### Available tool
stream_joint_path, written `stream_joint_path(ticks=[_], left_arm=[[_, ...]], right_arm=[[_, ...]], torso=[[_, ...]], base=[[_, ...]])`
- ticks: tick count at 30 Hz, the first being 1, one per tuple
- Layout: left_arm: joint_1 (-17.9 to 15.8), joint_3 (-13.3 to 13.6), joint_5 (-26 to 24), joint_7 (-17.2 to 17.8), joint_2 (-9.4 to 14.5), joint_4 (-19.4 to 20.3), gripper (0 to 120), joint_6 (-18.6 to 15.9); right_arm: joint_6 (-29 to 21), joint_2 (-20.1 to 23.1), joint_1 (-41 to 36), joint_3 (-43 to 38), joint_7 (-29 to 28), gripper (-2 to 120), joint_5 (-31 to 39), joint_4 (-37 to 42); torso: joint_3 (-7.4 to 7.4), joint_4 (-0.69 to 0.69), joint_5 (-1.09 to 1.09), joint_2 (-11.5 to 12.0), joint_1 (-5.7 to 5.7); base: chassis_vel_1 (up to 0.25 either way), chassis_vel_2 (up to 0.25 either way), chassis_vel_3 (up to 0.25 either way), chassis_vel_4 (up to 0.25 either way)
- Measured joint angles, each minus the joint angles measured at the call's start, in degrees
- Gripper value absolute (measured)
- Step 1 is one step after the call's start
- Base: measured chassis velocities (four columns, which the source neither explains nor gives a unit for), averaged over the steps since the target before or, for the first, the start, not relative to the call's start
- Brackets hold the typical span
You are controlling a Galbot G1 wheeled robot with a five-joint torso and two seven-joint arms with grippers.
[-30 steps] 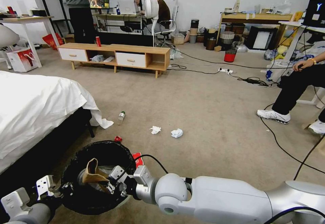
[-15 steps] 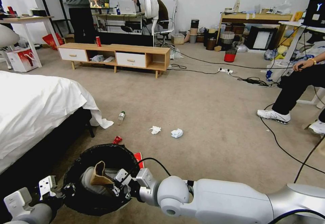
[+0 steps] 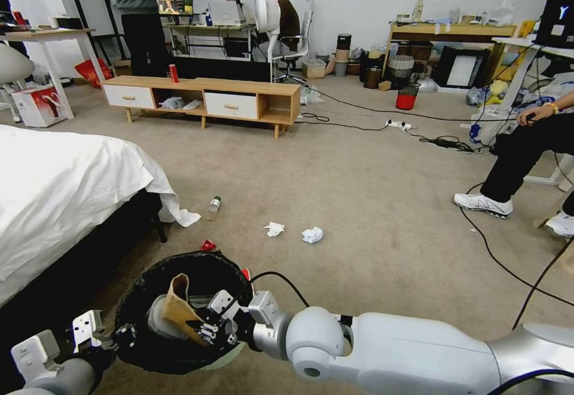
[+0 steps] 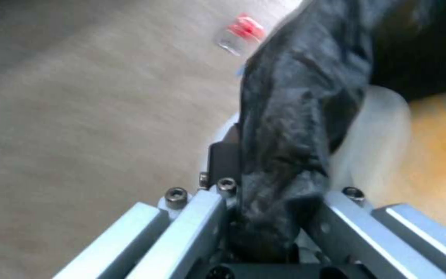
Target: Pick up the trash bin, then pick up the garbage from the floor and place it into the trash bin.
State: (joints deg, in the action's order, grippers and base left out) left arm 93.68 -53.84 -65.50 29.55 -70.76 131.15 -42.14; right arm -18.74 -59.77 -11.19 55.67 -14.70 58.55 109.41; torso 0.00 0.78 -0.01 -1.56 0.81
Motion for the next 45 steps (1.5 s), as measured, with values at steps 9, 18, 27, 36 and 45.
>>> stream_joint_path(ticks=[9,18,27,36,45], left_arm=[[0.55,0.3,0.35,-0.3,-0.77,0.62,1,0.08],[1.04,0.12,0.7,-0.5,-1.37,1.02,1,0.08],[1.35,-0.02,1.01,-0.86,-1.64,1.15,1,0.07],[1.44,-0.31,1.22,-0.92,-1.54,1.04,1,0.02],[2.29,-1.23,2.71,-1.17,-1.66,0.83,1,-0.01]], right_arm=[[-0.9,1.97,1.16,-1.54,-0.33,84,1.11,3.74],[-0.88,1.96,1.35,-2.87,-0.69,100,1.58,5.57],[0.5,1.45,1.2,-5.66,-0.73,100,1.86,7.16],[2.37,4.15,0.8,-15.42,-0.48,100,3.55,11.62],[8.89,12.57,-11.25,-37.02,1.26,100,4.06,14.6]], torso=[[0.0,0.02,0.0,0.0,0.0],[0.0,0.01,0.01,0.0,0.0],[0.0,0.01,0.01,0.0,0.0],[0.0,0.01,0.01,0.0,0.0],[0.0,0.02,0.03,0.0,0.0]], base=[[0.0,0.0,0.0,0.0],[0.0,0.0,0.0,0.0],[0.0,0.0,0.0,0.0],[0.0,0.0,0.0,0.0],[0.0,0.0,0.0,0.0]])
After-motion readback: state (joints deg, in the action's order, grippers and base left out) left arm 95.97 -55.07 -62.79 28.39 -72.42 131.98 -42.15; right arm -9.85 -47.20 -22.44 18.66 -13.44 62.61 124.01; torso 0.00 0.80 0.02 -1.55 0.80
